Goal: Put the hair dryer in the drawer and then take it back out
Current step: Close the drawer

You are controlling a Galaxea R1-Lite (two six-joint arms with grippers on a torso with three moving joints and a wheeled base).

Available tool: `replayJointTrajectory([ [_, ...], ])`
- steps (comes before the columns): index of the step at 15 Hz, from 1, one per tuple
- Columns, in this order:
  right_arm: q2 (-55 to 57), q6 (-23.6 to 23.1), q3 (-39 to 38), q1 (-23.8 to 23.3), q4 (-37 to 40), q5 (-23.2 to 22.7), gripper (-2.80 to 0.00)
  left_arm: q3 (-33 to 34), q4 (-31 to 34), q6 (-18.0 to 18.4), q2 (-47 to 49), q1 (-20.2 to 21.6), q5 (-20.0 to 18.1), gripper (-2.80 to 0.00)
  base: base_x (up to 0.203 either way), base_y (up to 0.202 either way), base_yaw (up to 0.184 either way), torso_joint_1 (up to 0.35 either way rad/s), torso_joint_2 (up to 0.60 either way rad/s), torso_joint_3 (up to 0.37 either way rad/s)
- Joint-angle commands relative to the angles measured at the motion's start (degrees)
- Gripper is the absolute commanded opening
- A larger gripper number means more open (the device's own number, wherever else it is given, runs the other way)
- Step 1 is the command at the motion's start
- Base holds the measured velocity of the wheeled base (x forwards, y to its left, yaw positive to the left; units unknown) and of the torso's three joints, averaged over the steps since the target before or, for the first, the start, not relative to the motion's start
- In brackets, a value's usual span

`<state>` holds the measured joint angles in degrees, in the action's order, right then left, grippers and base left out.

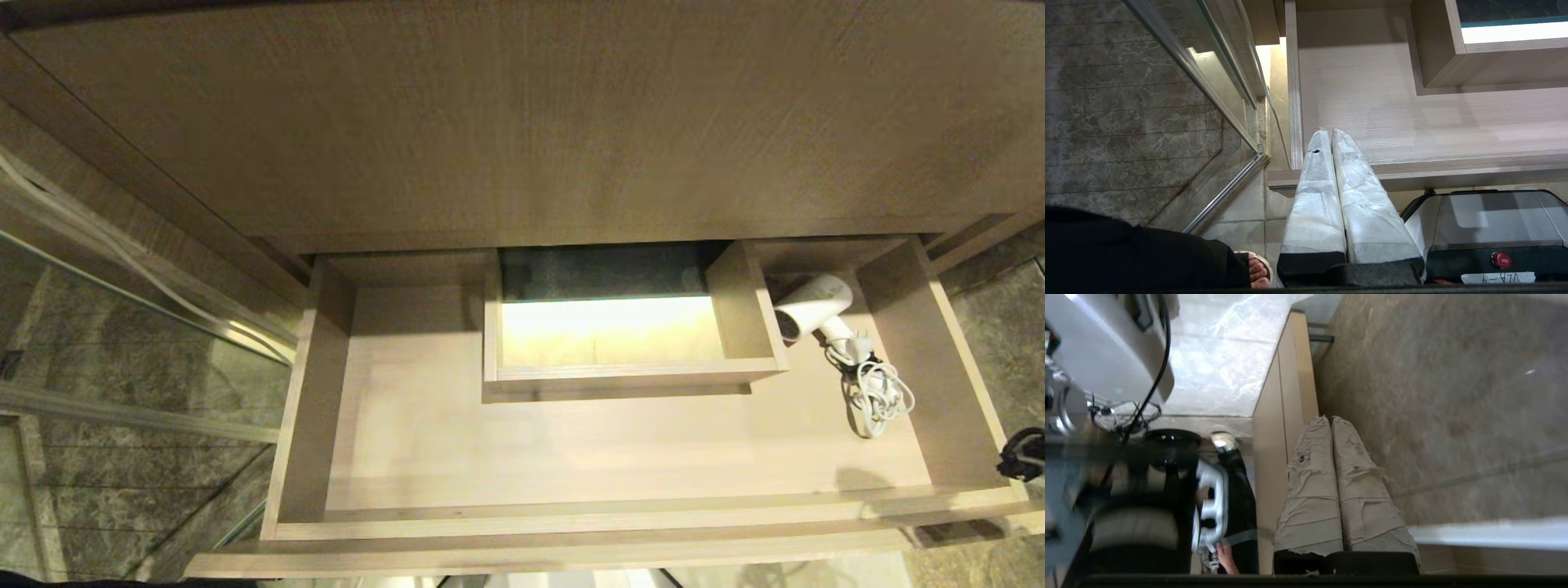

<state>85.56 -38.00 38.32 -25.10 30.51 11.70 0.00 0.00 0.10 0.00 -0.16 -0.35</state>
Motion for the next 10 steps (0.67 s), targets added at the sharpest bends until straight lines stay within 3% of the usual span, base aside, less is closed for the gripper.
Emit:
replayJointTrajectory([
  [1,10.4,0.3,-0.1,0.0,-5.5,0.2,-2.8,0.1,0.0,0.0,0.0,0.0,0.0,-2.8,0.0,0.0,0.0,0.0,0.0,0.0],
  [5,17.7,0.3,0.3,0.6,-17.3,0.3,-2.8,0.0,0.0,0.0,0.0,0.1,0.0,-2.8,0.0,0.0,0.0,0.0,0.0,0.0],
  [10,18.2,0.8,0.4,0.8,-25.5,-1.4,-2.8,0.0,0.0,0.0,0.0,0.0,0.0,-2.8,0.0,0.0,0.0,0.0,0.0,0.0],
])
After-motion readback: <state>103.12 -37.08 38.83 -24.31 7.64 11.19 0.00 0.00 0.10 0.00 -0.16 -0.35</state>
